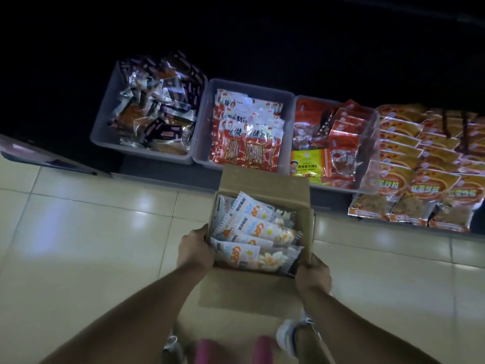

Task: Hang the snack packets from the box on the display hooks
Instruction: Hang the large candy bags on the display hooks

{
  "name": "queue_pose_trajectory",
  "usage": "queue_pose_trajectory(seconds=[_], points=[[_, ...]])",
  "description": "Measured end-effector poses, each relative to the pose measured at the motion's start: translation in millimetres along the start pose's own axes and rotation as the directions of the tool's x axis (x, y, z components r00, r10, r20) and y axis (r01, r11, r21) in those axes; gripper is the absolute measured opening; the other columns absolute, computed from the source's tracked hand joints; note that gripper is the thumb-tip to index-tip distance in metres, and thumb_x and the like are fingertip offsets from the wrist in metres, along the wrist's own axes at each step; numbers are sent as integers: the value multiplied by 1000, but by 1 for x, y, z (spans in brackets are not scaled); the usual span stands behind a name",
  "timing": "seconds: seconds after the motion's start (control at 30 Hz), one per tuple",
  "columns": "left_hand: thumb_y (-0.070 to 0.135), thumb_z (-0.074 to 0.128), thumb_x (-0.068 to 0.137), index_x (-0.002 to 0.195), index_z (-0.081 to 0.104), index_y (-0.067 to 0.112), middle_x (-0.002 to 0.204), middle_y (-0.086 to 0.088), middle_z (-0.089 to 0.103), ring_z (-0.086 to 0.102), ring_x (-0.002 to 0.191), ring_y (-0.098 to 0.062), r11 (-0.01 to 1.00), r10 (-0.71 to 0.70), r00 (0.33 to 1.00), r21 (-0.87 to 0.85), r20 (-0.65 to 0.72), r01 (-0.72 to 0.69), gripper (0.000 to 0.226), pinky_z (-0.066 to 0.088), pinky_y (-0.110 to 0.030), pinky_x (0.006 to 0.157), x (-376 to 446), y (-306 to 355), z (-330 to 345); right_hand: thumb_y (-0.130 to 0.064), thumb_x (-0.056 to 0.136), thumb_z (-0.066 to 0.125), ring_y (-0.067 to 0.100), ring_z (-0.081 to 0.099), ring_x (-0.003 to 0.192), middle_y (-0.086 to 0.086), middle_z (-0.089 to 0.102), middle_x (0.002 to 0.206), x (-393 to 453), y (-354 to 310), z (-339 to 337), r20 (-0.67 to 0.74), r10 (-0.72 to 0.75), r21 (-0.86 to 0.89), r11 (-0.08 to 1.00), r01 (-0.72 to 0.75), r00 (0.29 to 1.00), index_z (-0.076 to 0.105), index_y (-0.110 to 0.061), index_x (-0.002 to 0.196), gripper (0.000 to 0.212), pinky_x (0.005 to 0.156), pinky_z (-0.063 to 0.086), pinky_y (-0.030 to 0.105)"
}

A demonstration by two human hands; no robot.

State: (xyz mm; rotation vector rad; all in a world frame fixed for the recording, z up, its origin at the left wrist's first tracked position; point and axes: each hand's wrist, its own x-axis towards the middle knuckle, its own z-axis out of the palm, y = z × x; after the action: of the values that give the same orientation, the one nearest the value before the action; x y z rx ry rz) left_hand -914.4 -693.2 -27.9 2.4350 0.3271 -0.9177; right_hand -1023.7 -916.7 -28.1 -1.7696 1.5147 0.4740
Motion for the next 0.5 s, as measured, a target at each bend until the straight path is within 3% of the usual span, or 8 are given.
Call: queue_pose_trajectory(seconds=[0.07,0.13,0.33,0.43,0.5], points=[[4,54,90,119,73,19,108,-19,76,70,102,-42,999,-29,999,-18,-21,29,38,54,-36,77,5,-2,11,-3,98,56,32,59,90,16,67,95,8,1,6,40,-9,-4,1000,9,999,77,-11,117,30,77,40,30],[4,54,88,116,73,17,105,-20,75,69,101,-44,998,-56,997,-11,-52,55,36,55,-39,77,9,-5,14,-6,99,55,36,65,97,17,73,103,11,6,13,86,-46,-49,998,50,995,76,-13,118,29,77,42,32],[3,60,86,117,71,12,111,-23,76,69,105,-44,998,-12,1000,55,26,11,34,59,-42,84,14,-4,1,-6,94,60,39,67,108,20,74,117,18,3,10,180,-21,-95,995,38,983,73,-12,124,33,80,48,35],[5,58,91,123,64,13,114,-22,75,68,105,-45,998,19,999,56,30,-21,33,57,-41,82,4,-3,-3,-10,89,63,40,57,130,17,59,146,21,3,3,222,-49,-205,974,96,974,44,-18,156,70,97,48,37],[7,56,95,127,61,13,114,-24,75,68,105,-47,999,24,999,38,31,-25,33,55,-40,81,-5,-2,-5,-11,85,63,39,33,151,14,31,168,13,7,-2,200,-112,-313,934,171,973,19,-20,166,93,119,32,44]])
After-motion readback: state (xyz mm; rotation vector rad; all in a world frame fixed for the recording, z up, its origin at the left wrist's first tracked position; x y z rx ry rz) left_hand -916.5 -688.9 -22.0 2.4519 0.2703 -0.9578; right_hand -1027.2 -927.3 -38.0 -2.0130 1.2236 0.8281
